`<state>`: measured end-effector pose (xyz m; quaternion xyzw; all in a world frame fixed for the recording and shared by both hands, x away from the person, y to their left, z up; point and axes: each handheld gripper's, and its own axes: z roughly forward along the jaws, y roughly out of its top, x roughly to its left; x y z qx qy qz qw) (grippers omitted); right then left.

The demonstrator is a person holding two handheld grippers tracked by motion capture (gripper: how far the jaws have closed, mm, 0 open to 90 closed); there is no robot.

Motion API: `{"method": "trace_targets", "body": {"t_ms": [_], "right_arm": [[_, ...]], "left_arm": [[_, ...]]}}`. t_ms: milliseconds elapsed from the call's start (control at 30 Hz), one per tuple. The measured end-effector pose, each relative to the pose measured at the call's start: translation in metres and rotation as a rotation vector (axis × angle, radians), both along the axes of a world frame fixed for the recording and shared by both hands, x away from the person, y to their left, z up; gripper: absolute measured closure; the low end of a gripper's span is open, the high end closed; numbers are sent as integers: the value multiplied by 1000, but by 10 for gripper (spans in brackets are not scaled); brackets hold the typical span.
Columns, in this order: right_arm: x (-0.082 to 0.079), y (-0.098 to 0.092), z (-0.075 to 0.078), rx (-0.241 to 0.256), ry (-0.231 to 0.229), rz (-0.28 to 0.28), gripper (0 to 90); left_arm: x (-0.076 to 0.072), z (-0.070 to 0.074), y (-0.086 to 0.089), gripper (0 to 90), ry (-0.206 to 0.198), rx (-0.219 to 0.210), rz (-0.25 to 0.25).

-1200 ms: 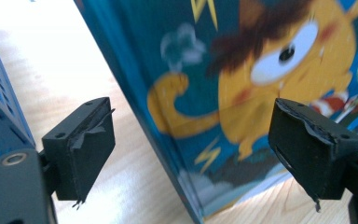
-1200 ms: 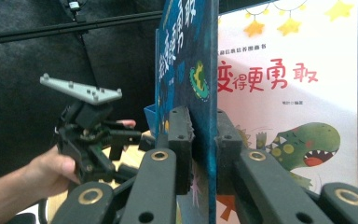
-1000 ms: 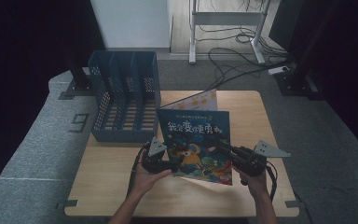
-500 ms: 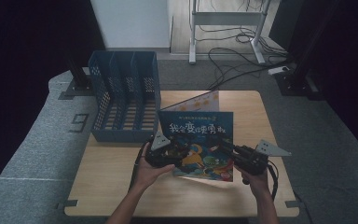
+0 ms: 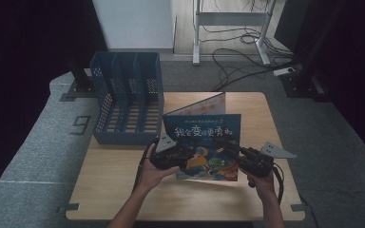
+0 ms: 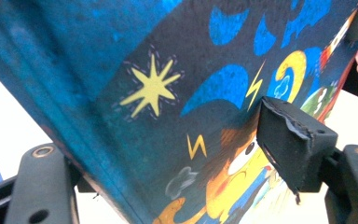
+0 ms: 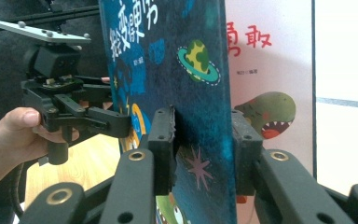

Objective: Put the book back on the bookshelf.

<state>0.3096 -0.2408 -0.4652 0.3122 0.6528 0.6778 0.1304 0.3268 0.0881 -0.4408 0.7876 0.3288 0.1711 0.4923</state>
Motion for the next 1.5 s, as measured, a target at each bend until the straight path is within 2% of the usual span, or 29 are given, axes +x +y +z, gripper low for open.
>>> {"method": "trace_targets", "body": {"t_ms": [133, 233, 367, 600, 1000, 1233, 1500], "right_arm": [[2, -1, -2, -3, 10, -9, 632], [4, -2, -5, -7, 17, -14, 604], [6, -3, -8, 1, 30, -18, 574], [9, -1, -13, -25, 47, -32, 514], [11, 1, -16, -57, 54, -44, 464], [12, 1, -18, -75, 60, -52, 436], [13, 0, -22, -72, 60, -52, 427]], "left_arm": [[-4, 4, 0, 281, -49, -20, 11], [-6, 7, -1, 300, -61, -23, 5], [-7, 10, -3, 309, -64, -19, 0], [-8, 11, -6, 320, -76, -19, -5], [-9, 19, -6, 352, -103, -47, -11], [-11, 21, -8, 356, -111, -46, -17], [-12, 22, -12, 339, -112, -40, -10]]}}
